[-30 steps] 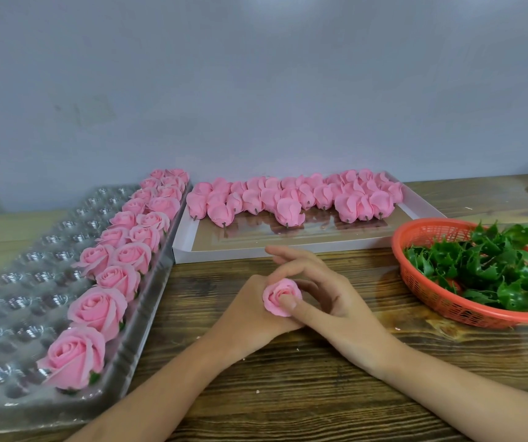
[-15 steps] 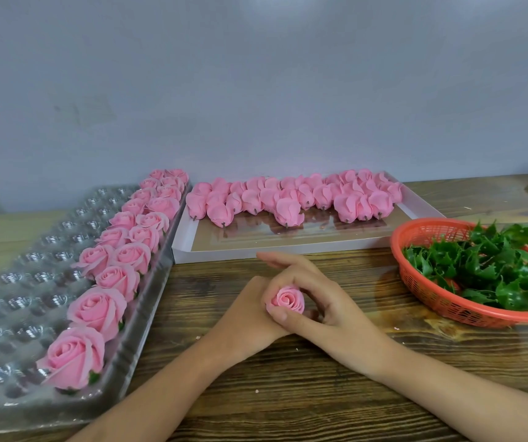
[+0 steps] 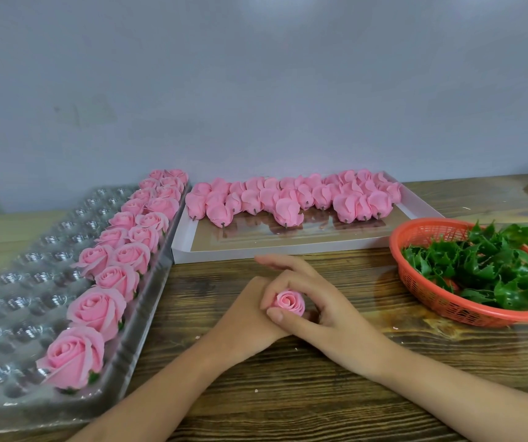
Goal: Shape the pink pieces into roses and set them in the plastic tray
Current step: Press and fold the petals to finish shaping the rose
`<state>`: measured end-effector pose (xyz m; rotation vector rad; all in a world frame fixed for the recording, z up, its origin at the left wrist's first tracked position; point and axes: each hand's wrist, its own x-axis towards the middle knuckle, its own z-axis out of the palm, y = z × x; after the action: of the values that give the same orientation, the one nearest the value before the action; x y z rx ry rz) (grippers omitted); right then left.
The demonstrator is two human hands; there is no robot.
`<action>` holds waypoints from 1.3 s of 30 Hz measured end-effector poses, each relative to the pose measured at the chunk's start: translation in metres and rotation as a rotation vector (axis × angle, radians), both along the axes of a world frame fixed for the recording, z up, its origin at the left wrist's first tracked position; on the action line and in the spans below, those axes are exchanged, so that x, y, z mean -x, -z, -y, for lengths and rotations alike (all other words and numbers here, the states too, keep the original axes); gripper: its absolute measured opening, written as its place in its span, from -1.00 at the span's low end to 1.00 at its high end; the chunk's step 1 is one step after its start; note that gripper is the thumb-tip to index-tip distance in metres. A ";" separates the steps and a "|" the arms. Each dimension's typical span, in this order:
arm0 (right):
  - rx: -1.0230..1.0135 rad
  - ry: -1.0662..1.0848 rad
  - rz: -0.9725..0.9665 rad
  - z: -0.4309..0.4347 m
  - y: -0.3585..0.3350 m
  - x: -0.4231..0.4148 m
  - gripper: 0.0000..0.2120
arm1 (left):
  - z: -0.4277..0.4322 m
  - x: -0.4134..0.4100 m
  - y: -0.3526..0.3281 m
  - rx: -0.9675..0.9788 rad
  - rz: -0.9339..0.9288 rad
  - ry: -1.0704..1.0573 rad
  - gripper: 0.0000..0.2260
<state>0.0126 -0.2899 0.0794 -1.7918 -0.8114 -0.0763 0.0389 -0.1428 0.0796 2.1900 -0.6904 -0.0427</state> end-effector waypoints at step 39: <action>0.084 0.303 -0.138 -0.007 0.007 -0.004 -0.56 | -0.002 0.008 -0.007 0.270 -0.104 -0.087 -0.89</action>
<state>0.0162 -0.2825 0.0726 -1.9657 -0.4467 -0.1168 0.0313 -0.1406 0.0870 1.9408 -0.5106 -0.0174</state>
